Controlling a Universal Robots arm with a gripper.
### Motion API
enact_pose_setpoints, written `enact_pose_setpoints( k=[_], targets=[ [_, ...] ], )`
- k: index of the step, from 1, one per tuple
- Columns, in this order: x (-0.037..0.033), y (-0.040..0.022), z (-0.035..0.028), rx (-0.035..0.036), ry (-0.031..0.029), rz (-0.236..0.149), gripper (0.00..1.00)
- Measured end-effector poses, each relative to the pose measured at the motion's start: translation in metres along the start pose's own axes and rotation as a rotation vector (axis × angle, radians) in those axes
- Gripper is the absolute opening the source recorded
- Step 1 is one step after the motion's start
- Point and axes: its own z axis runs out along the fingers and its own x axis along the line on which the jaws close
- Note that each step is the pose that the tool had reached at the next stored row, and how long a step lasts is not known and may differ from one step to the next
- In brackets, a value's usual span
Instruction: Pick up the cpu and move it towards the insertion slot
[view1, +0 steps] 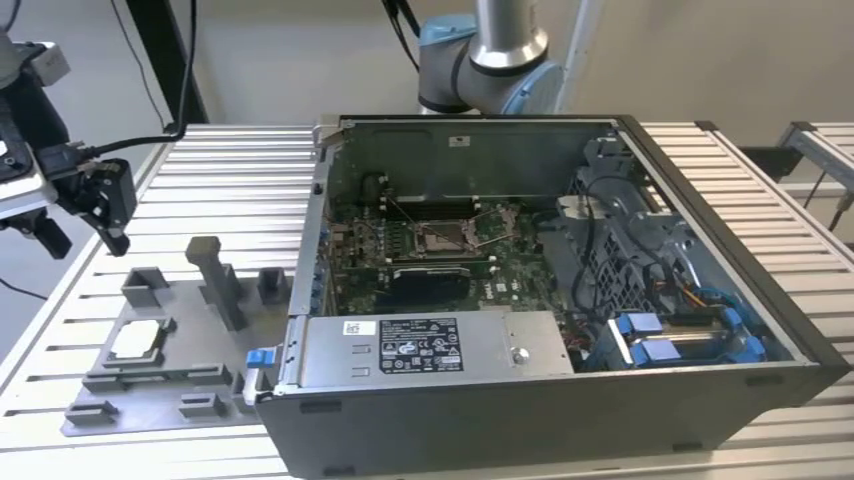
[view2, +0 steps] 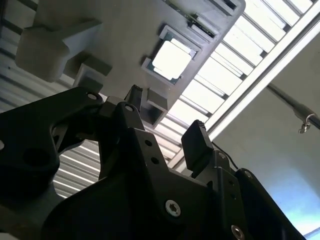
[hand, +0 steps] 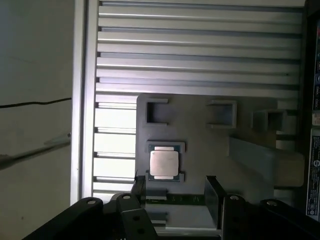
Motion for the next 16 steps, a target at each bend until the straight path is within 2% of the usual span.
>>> enact_pose_setpoints(
  k=[7, 16],
  targets=[
    [0.0001, -0.0001, 0.0019, -0.0003, -0.0008, 0.000, 1.00],
    [0.0001, -0.0006, 0.0163, 0.0000, -0.0003, 0.000, 1.00]
  ],
)
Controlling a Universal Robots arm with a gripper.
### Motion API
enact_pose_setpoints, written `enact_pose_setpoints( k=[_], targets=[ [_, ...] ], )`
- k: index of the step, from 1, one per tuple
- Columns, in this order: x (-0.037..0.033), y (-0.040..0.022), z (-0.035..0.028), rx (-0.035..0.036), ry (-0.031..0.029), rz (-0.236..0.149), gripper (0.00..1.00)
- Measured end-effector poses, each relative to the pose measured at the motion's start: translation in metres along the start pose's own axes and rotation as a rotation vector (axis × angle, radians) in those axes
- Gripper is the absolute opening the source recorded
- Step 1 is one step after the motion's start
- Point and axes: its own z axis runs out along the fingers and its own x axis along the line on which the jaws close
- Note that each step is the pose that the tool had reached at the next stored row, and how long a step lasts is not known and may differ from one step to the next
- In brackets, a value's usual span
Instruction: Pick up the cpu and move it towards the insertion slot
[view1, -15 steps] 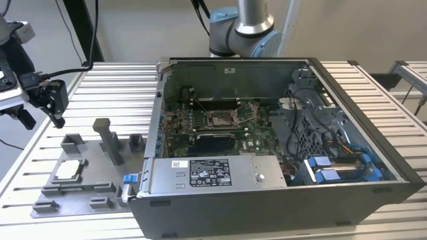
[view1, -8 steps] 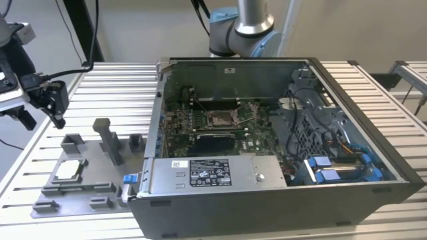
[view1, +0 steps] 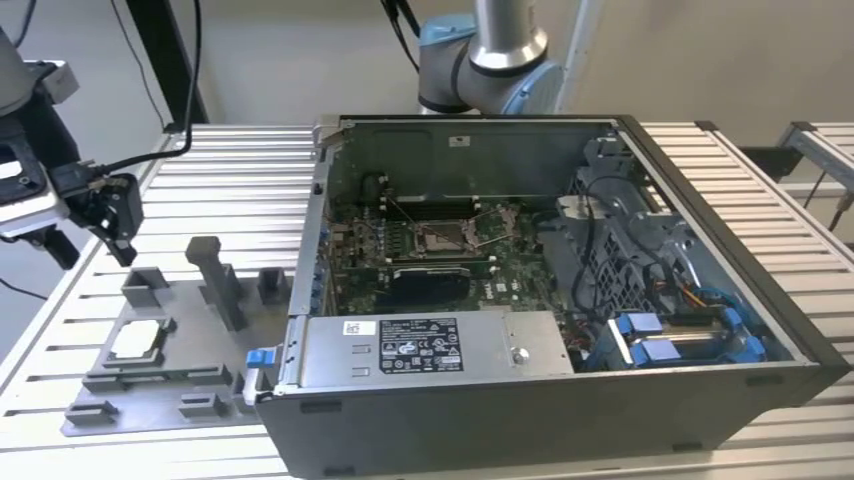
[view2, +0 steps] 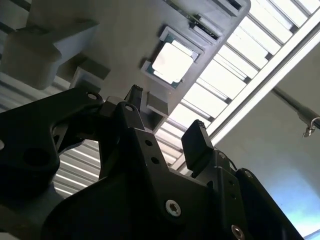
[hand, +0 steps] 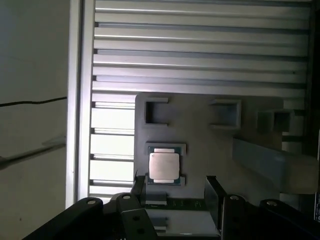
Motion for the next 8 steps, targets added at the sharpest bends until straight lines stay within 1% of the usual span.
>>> enact_pose_setpoints(
  k=[8],
  targets=[
    [0.0000, -0.0006, 0.0145, 0.0000, 0.0000, 0.000, 1.00]
  ],
)
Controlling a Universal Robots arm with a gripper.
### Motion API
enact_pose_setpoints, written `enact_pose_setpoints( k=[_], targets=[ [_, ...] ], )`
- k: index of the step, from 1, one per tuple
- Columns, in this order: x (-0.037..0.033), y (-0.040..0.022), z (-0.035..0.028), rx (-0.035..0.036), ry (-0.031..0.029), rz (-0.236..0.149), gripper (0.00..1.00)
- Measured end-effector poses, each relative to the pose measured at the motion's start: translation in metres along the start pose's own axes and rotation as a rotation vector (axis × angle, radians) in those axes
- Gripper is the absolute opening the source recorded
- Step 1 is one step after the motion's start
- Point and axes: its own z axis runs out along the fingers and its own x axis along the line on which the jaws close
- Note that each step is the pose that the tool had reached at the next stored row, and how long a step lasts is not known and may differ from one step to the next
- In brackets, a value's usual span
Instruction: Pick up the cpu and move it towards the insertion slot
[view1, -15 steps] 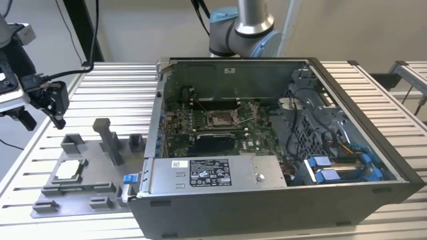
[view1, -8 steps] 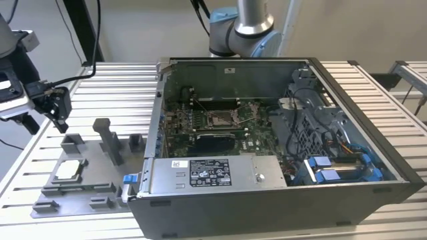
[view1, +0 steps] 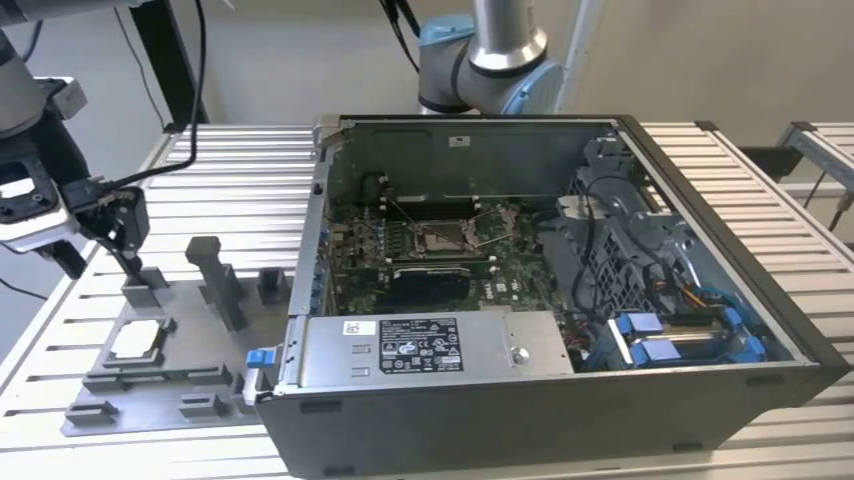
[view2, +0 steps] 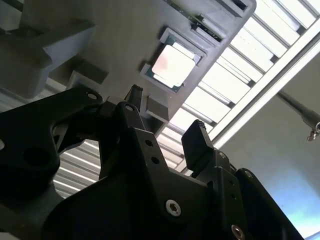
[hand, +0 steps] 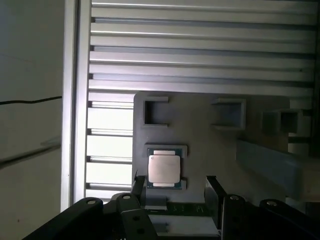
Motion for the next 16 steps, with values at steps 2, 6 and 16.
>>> enact_pose_setpoints(
  k=[2, 6, 16],
  targets=[
    [0.0000, -0.0001, 0.0036, 0.0000, 0.0000, 0.000, 1.00],
    [0.0003, -0.0004, 0.0108, 0.0001, 0.0000, 0.000, 1.00],
    [0.0032, -0.0010, 0.0290, -0.0014, -0.0001, 0.000, 1.00]
  ],
)
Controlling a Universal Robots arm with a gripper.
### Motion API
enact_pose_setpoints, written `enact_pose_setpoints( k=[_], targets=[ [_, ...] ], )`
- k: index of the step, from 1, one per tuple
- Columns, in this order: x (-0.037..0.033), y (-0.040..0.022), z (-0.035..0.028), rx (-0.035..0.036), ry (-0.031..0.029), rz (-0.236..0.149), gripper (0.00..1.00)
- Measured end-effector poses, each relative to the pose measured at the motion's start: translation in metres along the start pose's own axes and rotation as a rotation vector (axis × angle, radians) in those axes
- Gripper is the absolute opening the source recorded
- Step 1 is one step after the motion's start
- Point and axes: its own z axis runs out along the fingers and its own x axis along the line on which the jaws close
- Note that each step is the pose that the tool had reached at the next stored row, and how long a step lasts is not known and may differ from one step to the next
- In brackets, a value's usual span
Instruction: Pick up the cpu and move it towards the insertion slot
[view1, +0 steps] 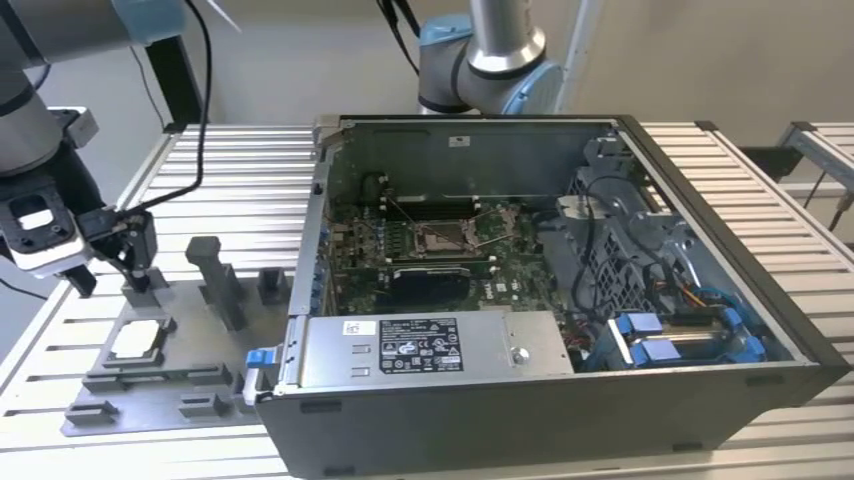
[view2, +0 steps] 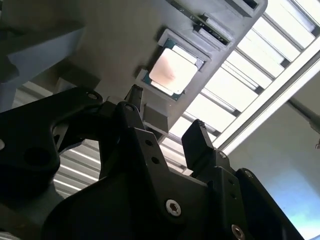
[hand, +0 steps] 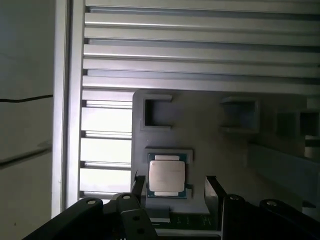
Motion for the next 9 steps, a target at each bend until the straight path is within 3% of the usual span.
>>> enact_pose_setpoints(
  k=[9],
  targets=[
    [0.0011, -0.0037, 0.0163, -0.0027, 0.0000, -0.002, 1.00]
  ],
)
